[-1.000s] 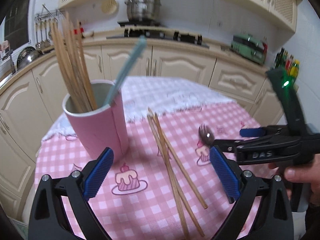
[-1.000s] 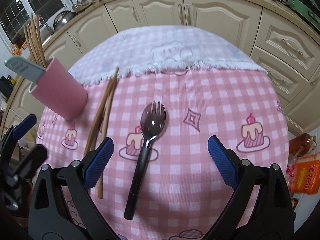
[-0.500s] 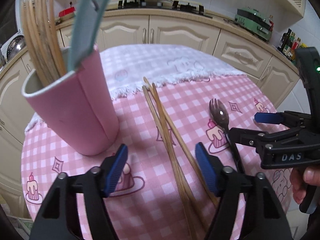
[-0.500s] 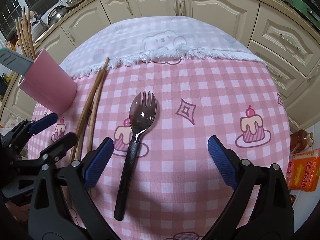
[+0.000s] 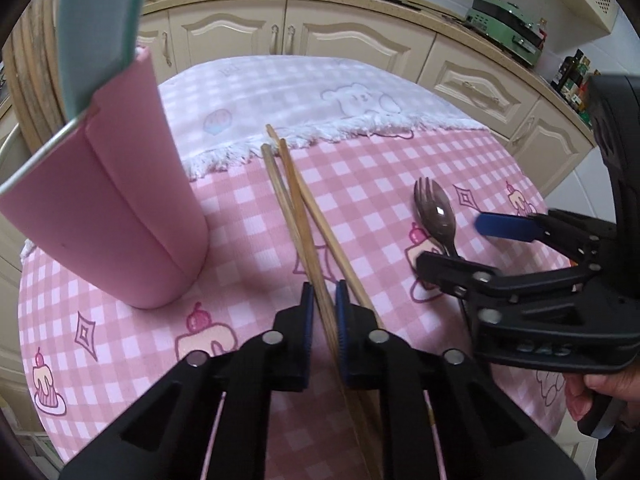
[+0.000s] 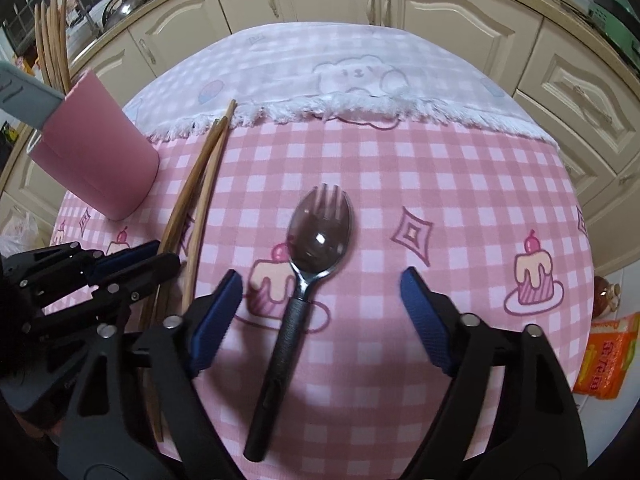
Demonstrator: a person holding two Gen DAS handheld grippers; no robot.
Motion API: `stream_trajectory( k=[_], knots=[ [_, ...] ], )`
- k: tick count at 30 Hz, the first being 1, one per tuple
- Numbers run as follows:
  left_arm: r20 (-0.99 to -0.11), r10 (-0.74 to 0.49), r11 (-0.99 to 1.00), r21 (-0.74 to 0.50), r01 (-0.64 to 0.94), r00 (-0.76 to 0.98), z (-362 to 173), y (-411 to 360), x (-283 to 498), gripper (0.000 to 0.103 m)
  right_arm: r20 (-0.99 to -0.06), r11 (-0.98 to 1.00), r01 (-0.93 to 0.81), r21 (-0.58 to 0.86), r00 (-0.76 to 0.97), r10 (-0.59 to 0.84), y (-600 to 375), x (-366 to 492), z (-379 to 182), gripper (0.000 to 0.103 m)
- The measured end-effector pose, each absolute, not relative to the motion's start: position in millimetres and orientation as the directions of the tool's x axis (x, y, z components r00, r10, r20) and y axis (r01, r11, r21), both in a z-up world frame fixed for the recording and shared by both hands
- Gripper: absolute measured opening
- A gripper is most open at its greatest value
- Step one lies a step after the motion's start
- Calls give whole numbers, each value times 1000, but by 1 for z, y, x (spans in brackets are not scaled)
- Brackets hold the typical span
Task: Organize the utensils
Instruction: 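Grasp a chopstick with the left tool while the right tool grasps the spoon-fork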
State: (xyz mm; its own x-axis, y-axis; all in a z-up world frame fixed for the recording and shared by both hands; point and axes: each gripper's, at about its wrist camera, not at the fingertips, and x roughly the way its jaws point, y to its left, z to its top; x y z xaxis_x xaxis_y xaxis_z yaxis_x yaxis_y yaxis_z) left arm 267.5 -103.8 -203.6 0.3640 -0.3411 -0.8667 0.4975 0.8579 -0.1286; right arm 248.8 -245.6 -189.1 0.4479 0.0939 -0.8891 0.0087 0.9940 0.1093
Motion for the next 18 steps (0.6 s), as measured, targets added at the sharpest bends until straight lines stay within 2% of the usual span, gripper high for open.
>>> stream_trajectory(
  k=[2,6,9,18],
  knots=[
    [-868,-344,856,-133,499,359,-203,-104,268,9,-888,996,-16,88,452,85,-240,251,-188,27],
    [-862,-367,853,-161,496,350,-201,-99,268,7,-884,990,-51,129,448,138,-240,252,-187,19],
    [-856,-371,856,-166,489,360,-197,-95,267,6,-868,983,-51,177,463,181,-246,248,-184,9],
    [-849,-370,855,-153,496,377,-190,-89,259,6,-869,972,-32,231,444,221,-258,245,-182,9]
  ],
)
